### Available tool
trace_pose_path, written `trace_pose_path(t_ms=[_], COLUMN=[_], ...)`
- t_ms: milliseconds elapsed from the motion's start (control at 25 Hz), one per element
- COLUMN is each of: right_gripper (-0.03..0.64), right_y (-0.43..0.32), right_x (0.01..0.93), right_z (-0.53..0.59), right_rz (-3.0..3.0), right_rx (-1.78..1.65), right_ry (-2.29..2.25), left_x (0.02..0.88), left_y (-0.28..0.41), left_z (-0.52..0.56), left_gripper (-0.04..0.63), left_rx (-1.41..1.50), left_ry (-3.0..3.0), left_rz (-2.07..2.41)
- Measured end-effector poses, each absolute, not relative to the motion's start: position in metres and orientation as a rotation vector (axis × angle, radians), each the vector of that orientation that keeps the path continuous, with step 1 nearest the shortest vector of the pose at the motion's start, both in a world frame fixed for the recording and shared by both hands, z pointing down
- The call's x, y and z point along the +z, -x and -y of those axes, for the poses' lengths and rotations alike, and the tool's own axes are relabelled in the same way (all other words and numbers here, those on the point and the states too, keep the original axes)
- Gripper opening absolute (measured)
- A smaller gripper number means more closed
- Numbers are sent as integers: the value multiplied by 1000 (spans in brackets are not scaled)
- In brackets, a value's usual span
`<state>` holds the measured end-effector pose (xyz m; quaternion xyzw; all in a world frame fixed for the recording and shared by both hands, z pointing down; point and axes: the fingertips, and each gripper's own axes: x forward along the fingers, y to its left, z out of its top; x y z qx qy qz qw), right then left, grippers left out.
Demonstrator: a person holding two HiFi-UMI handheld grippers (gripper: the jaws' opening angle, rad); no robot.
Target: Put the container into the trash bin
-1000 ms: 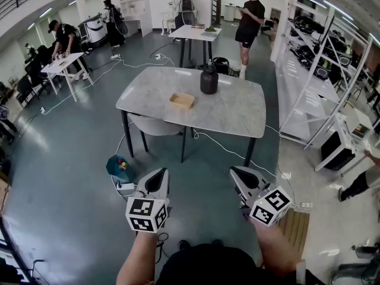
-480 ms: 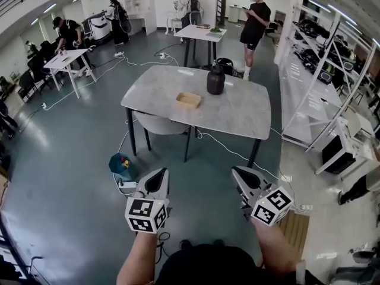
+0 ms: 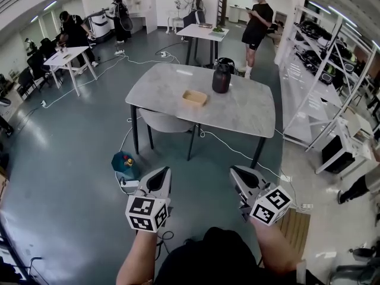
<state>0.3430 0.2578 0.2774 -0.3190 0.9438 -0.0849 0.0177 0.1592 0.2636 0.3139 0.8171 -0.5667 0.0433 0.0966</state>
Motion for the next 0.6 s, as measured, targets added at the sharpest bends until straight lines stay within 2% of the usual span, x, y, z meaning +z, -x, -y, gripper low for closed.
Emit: trace_pose_path(t_ms=[600], right_gripper=[-8], right_y=[-307], right_x=[291], right_z=[-149], right_rz=[-2949], right_rx=[-283], right_ry=[937], left_x=[321], left_y=[-134], left_z=[-166], left_gripper=[8], left_rx=[193], left_ry=[-2419], left_rz=[1696])
